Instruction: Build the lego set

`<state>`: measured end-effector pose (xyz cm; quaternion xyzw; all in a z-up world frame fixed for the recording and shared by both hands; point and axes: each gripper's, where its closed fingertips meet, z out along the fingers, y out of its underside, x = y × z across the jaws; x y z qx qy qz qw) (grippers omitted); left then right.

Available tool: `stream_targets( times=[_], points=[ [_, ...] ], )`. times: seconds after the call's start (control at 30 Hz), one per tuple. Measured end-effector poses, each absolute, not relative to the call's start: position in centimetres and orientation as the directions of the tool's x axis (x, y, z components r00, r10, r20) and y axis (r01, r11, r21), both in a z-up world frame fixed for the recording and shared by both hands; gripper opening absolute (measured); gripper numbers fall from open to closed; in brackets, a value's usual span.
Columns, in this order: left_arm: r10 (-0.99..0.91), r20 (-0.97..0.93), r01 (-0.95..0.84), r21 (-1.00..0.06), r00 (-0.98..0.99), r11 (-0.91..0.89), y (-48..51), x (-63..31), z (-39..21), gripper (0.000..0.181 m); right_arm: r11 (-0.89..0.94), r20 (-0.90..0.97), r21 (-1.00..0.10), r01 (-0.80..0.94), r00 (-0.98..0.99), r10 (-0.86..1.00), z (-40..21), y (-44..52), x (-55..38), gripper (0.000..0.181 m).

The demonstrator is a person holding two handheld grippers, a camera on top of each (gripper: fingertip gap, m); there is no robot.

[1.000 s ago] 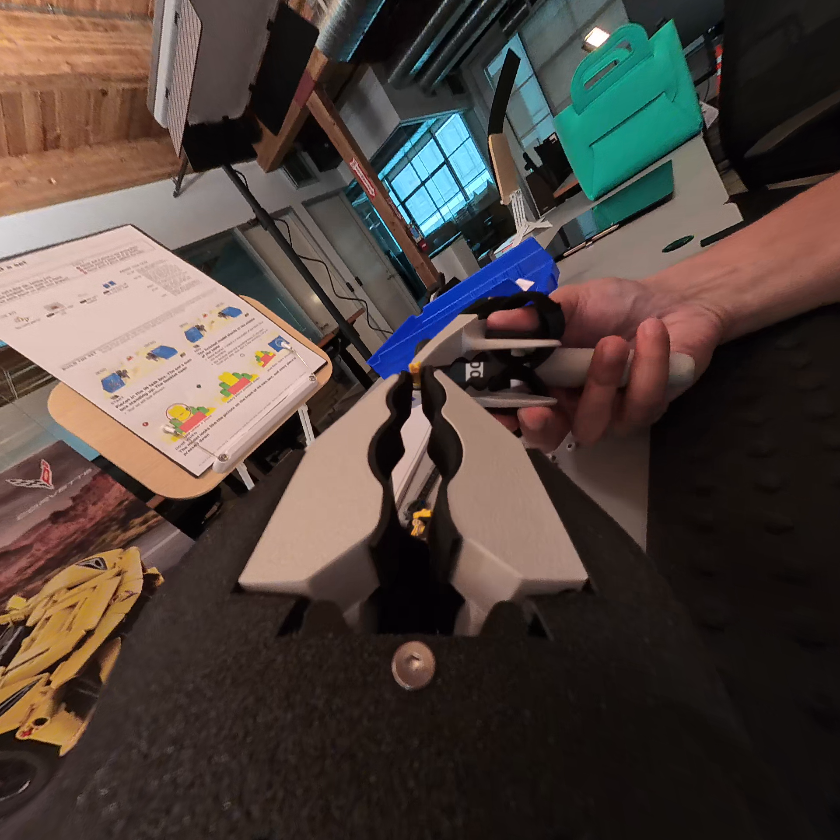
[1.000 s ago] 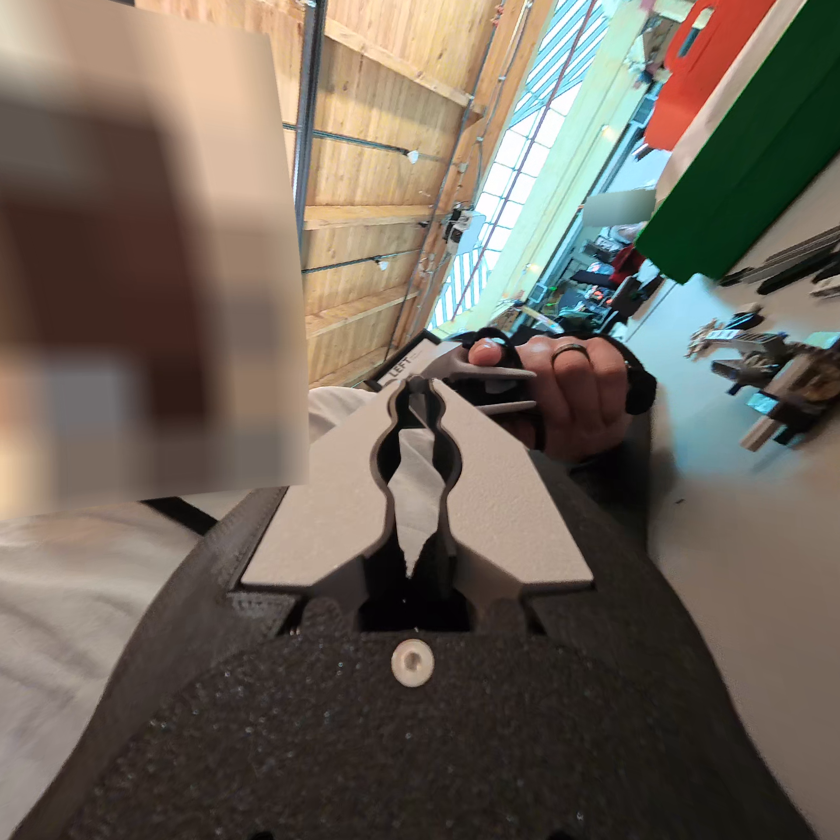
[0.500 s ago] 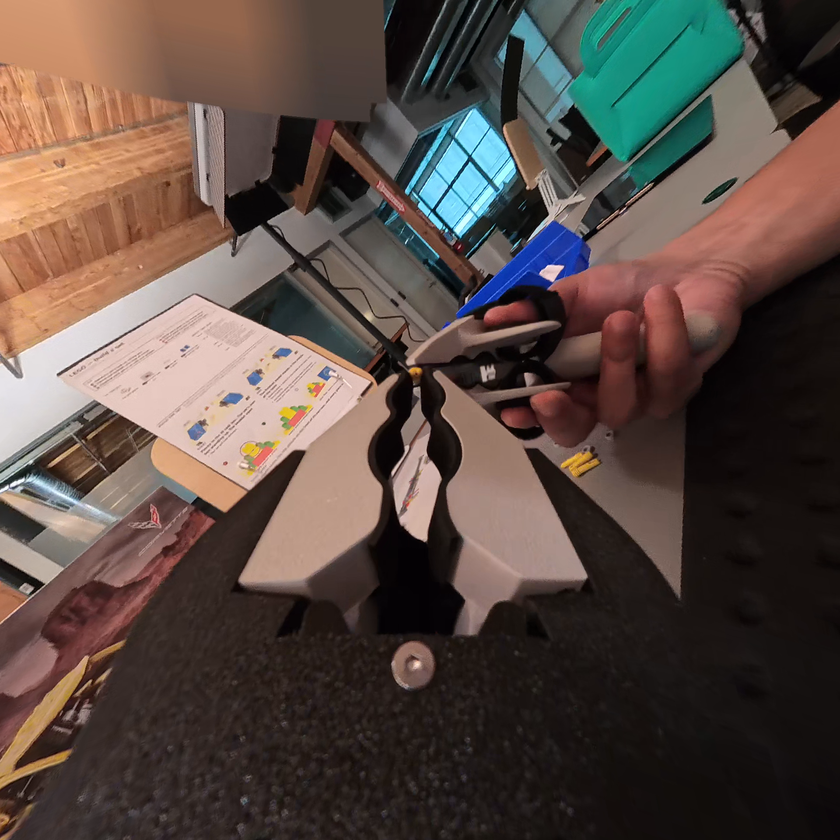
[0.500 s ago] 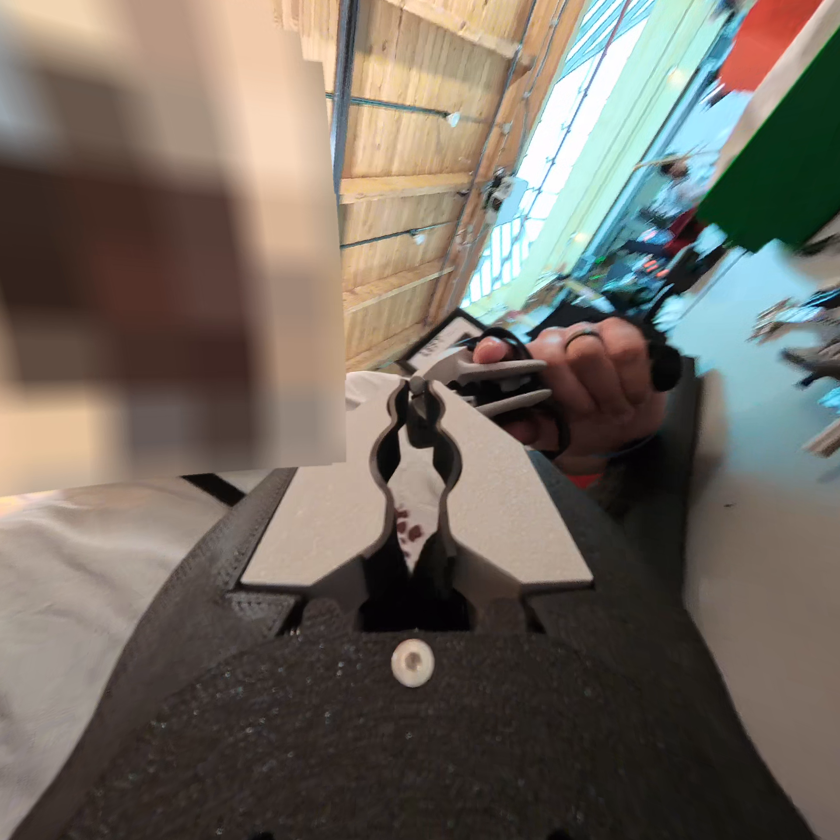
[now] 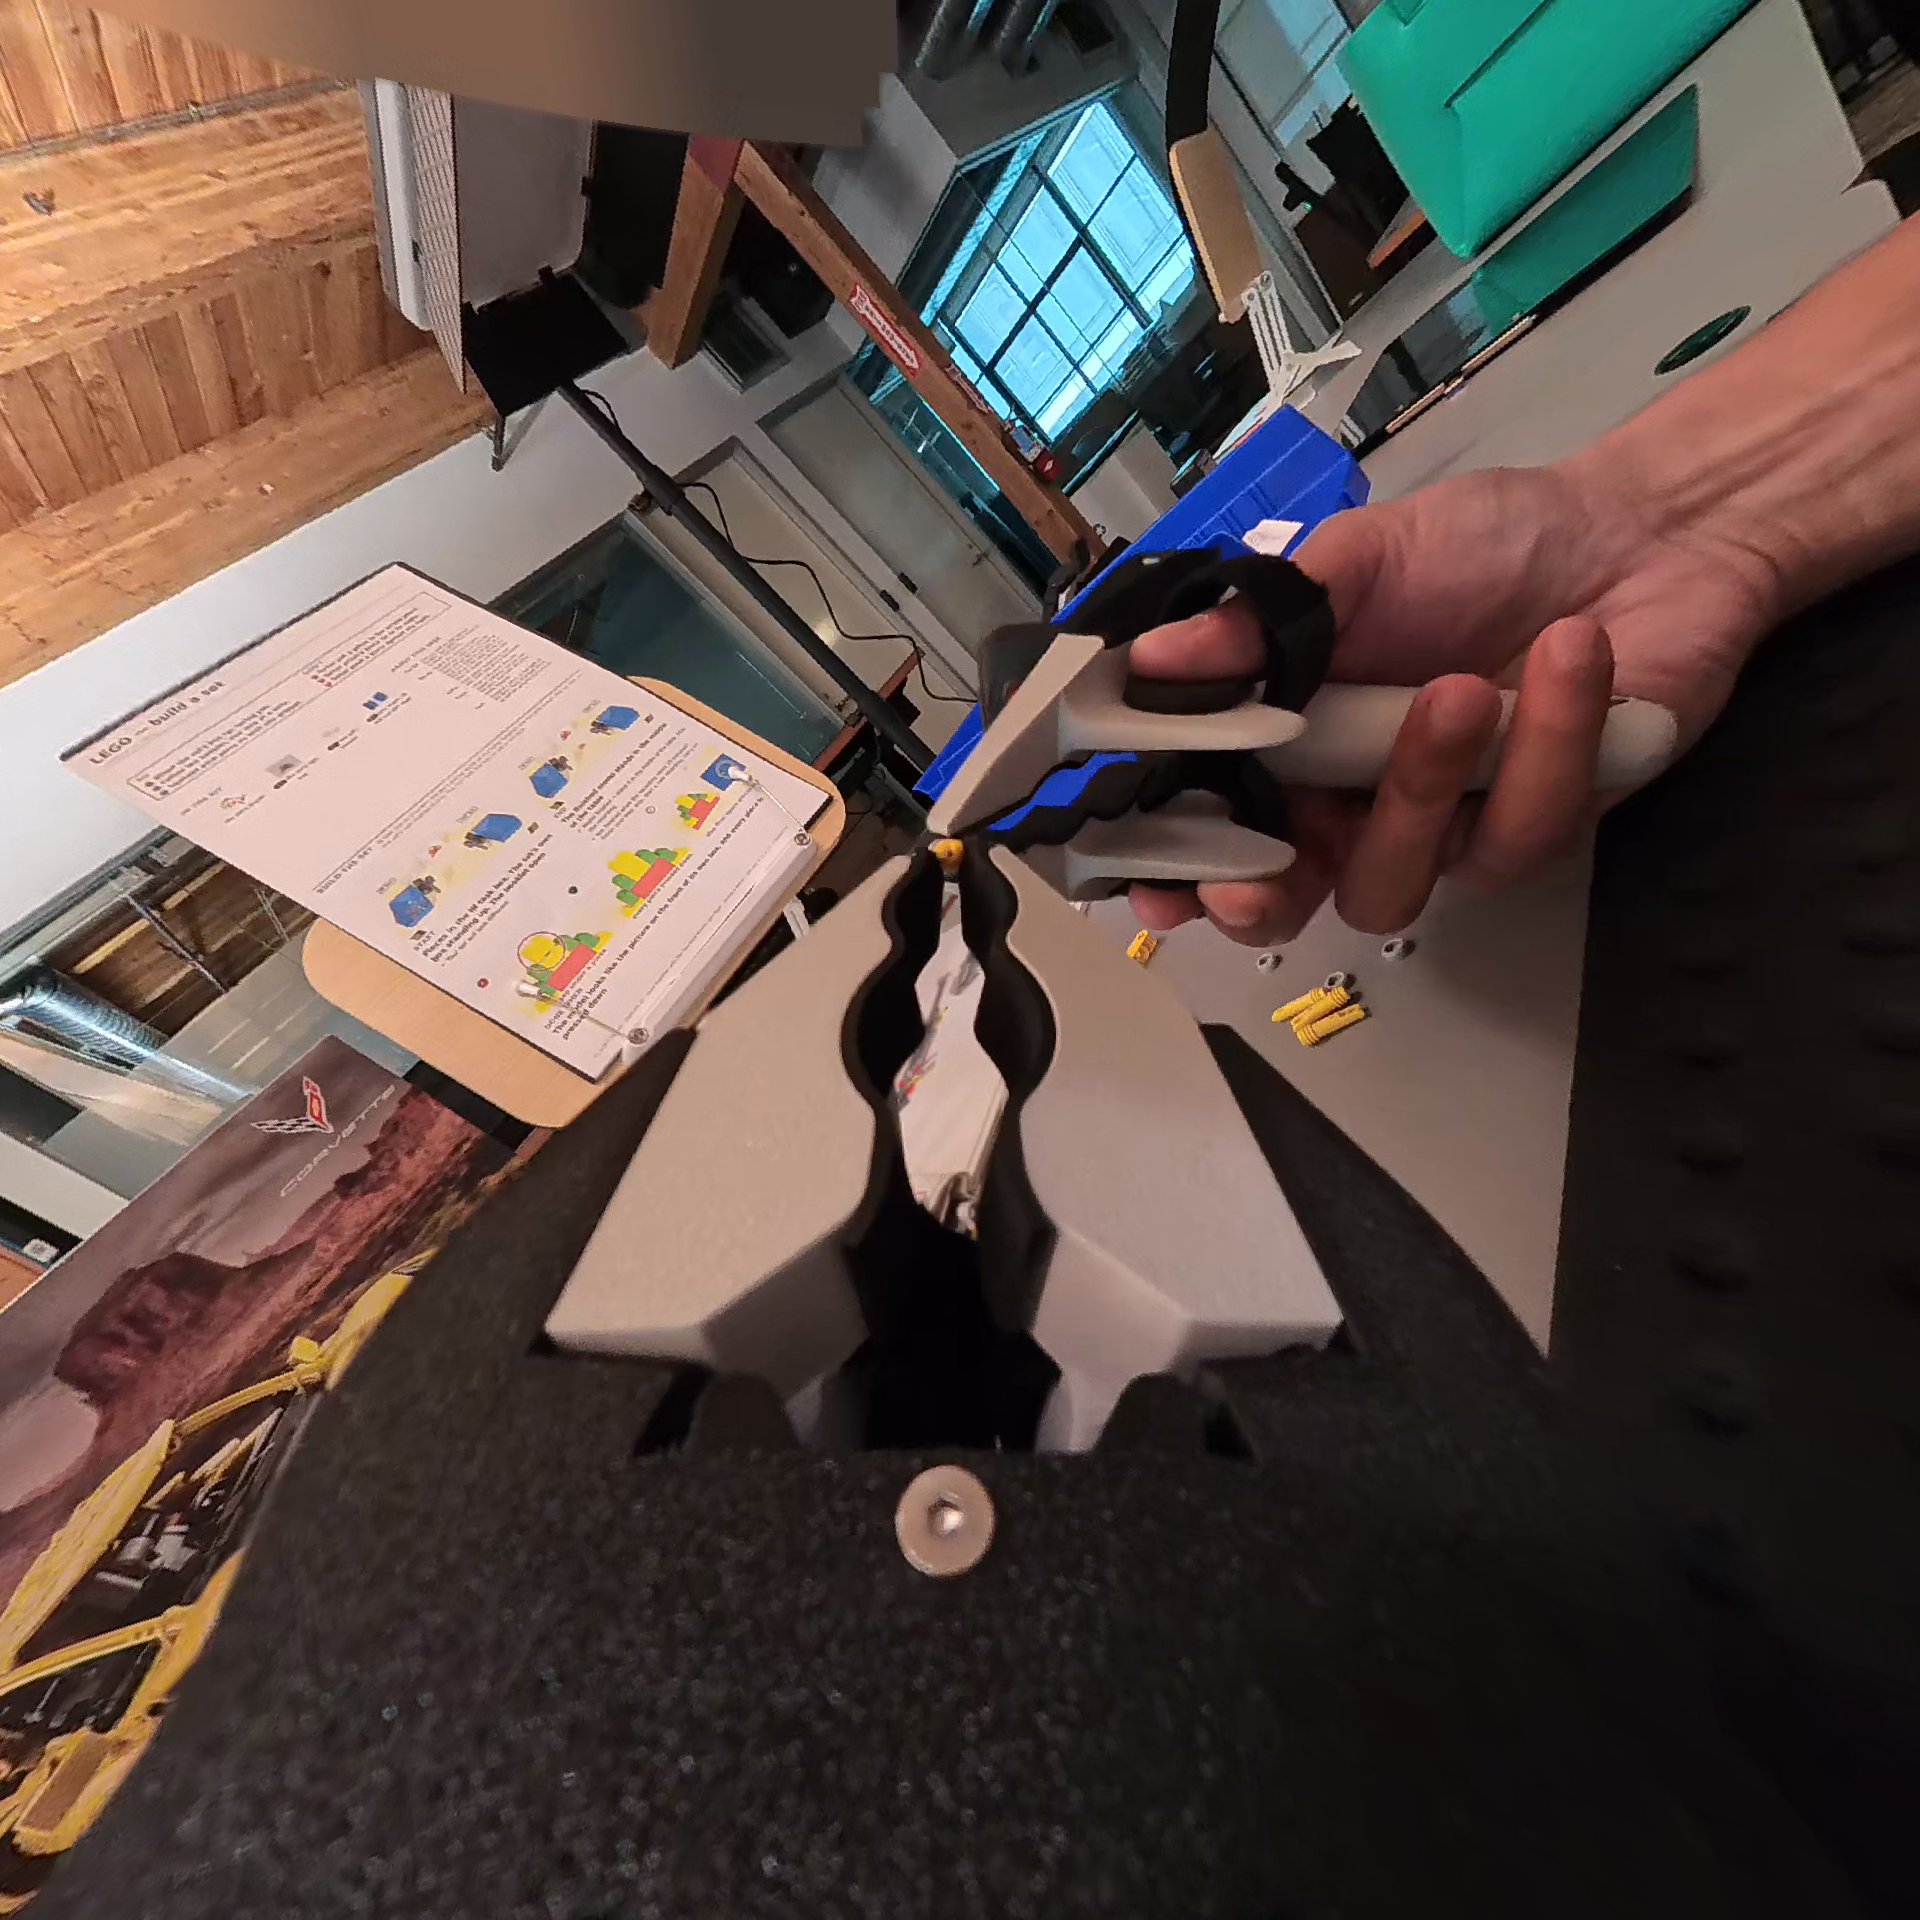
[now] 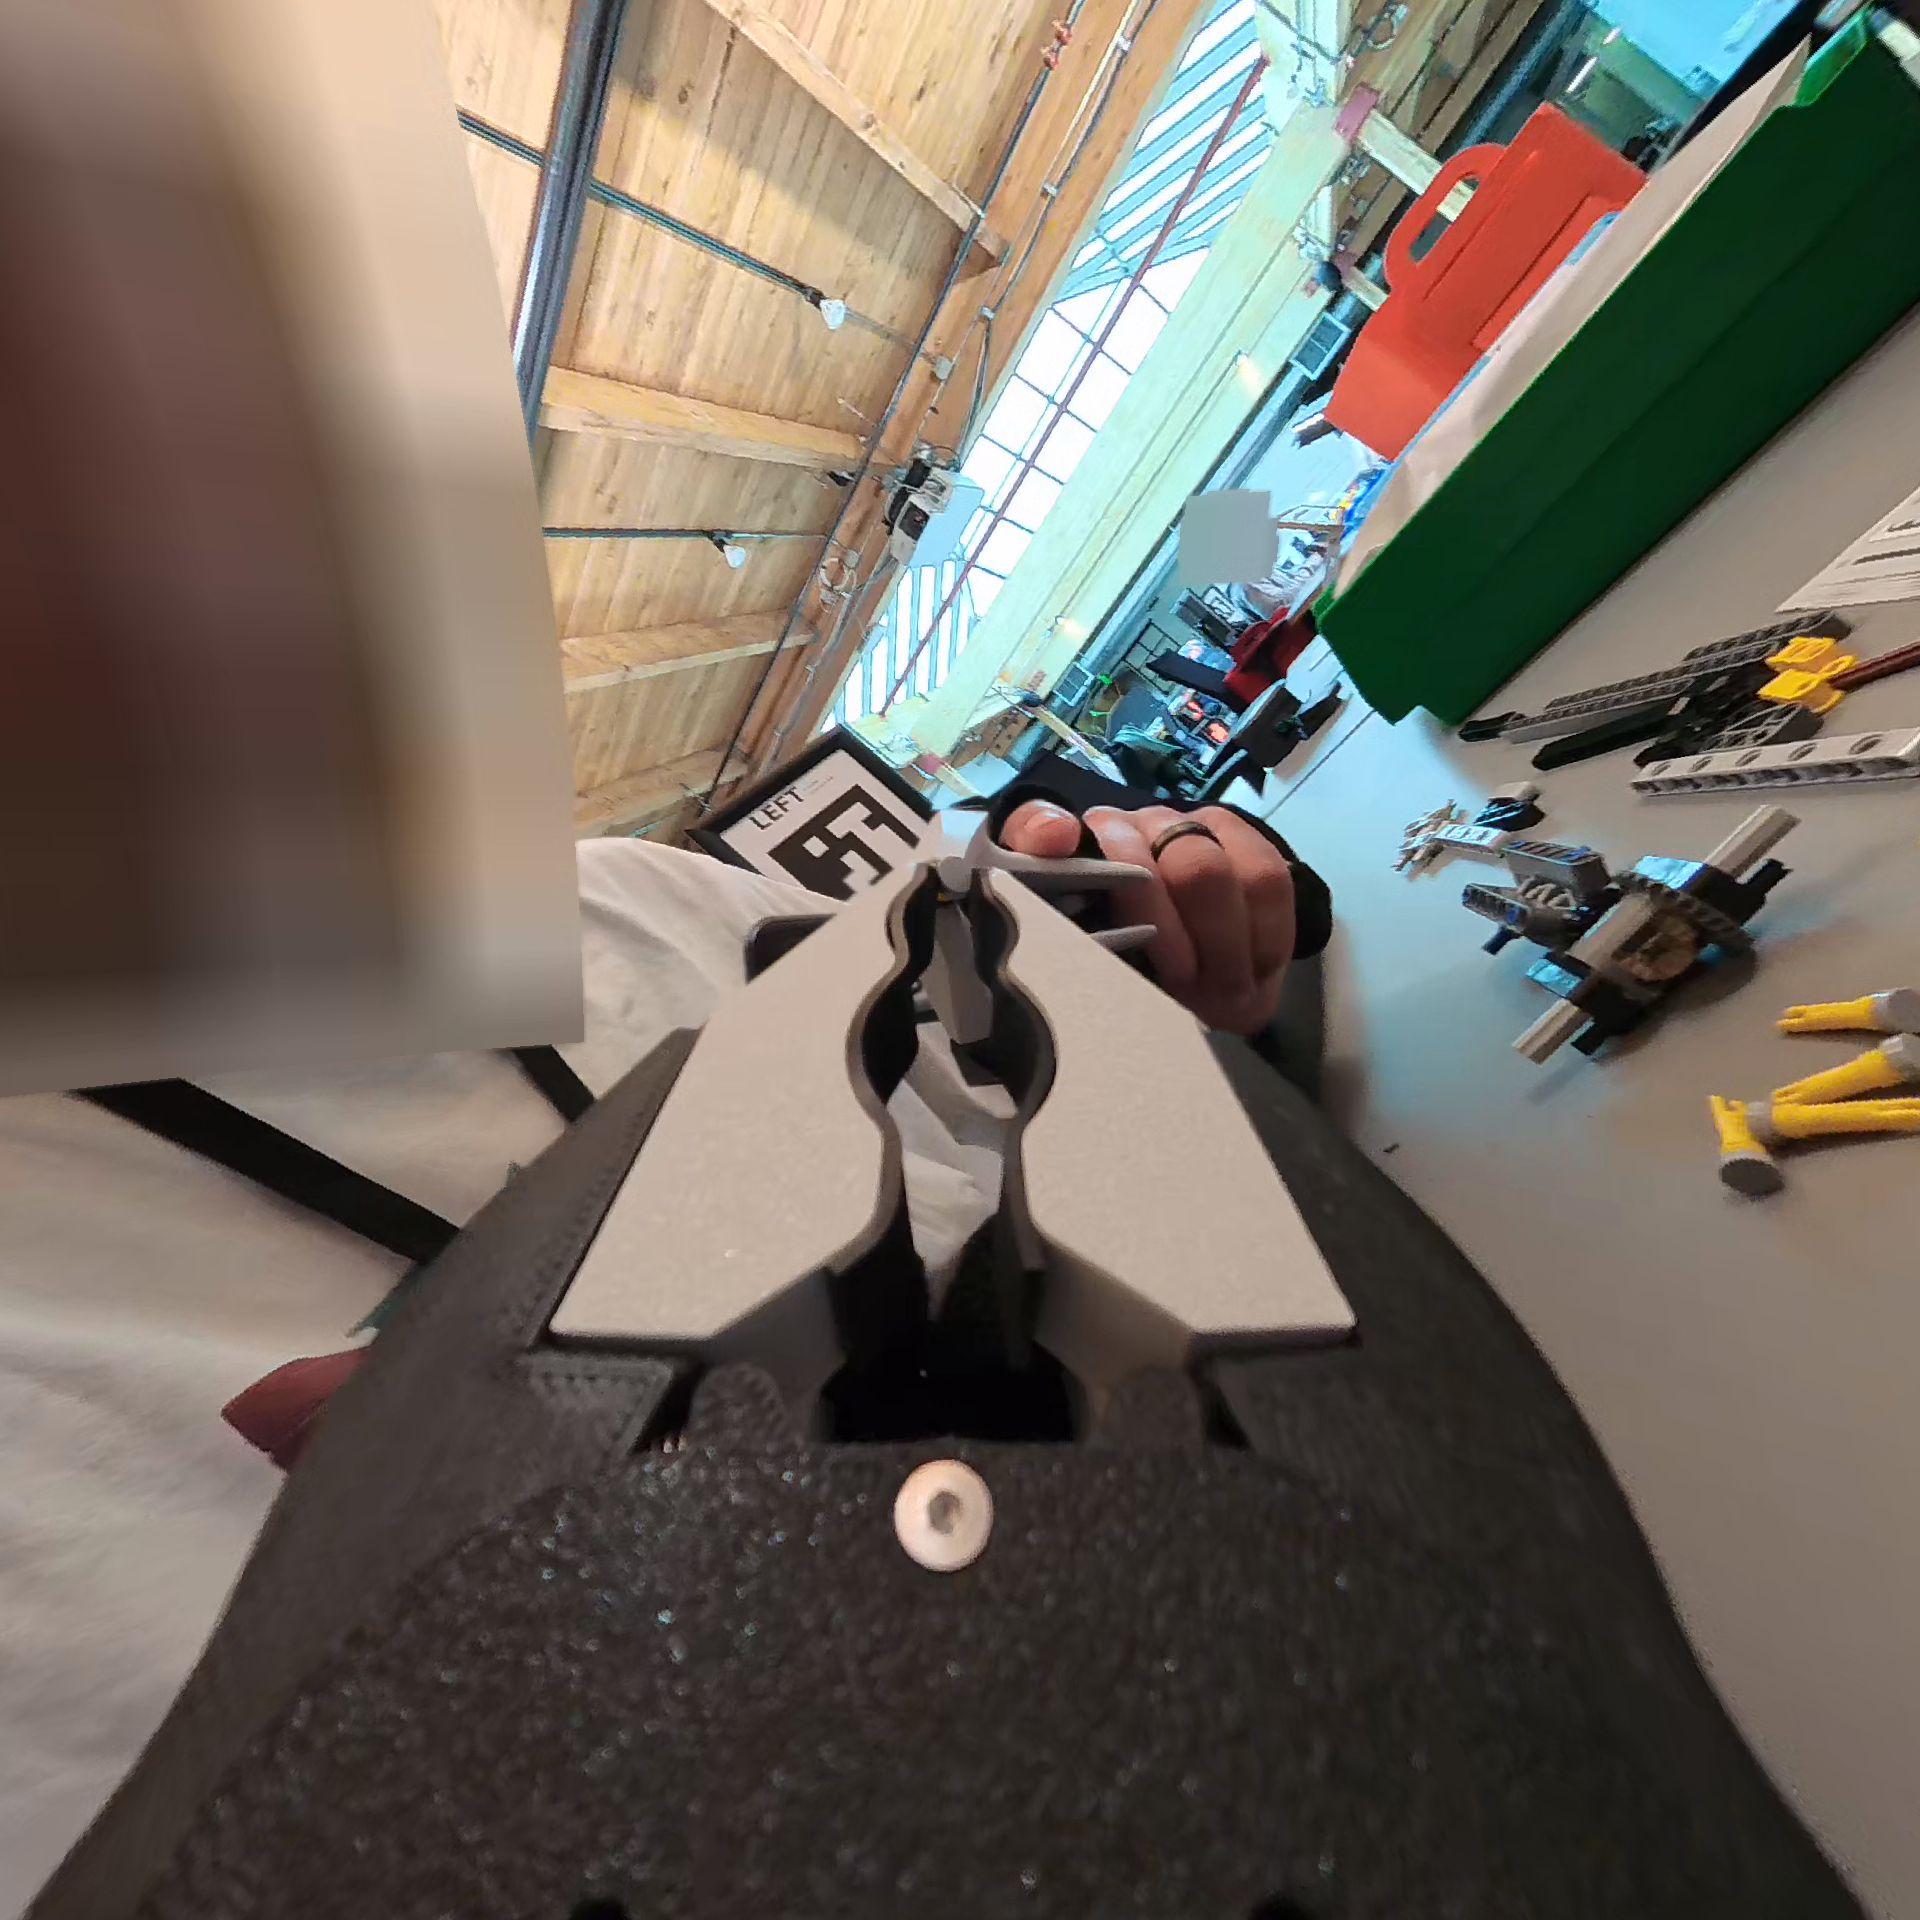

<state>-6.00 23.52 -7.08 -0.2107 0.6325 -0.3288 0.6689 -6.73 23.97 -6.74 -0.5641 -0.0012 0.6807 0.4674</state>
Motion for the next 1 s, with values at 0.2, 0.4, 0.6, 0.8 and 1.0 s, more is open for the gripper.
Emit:
stream_targets(
  times=[0.2,0.4,0.6,0.8,1.0],
  points=[
    [-0.574,-0.812,0.081,-0.569,0.101,0.819,24.3,-5.5,-7.4,0.003,-0.559,-0.794,-0.483,-0.674,0.068,0.604,-7.0,24.8,-6.1,0.006],
    [-0.606,-0.791,0.062,-0.603,0.085,0.796,25.0,-5.4,-7.6,0.003,-0.43,-0.724,-0.629,-0.647,0.287,0.627,-7.3,25.6,-5.7,0.006],
    [-0.595,-0.799,0.082,-0.59,0.083,0.803,24.7,-5.5,-7.6,0.003,-0.46,-0.733,-0.617,-0.638,0.253,0.632,-7.3,25.2,-6.0,0.006],
    [-0.496,-0.856,0.099,-0.487,0.142,0.868,24.0,-5.8,-7.2,0.003,-0.652,-0.817,-0.379,-0.657,-0.094,0.569,-6.9,24.3,-6.5,0.006],
    [-0.452,-0.877,0.076,-0.445,0.166,0.892,24.0,-5.9,-7.1,0.003,-0.688,-0.823,-0.354,-0.634,-0.138,0.551,-6.9,24.3,-6.6,0.006]
  ],
)
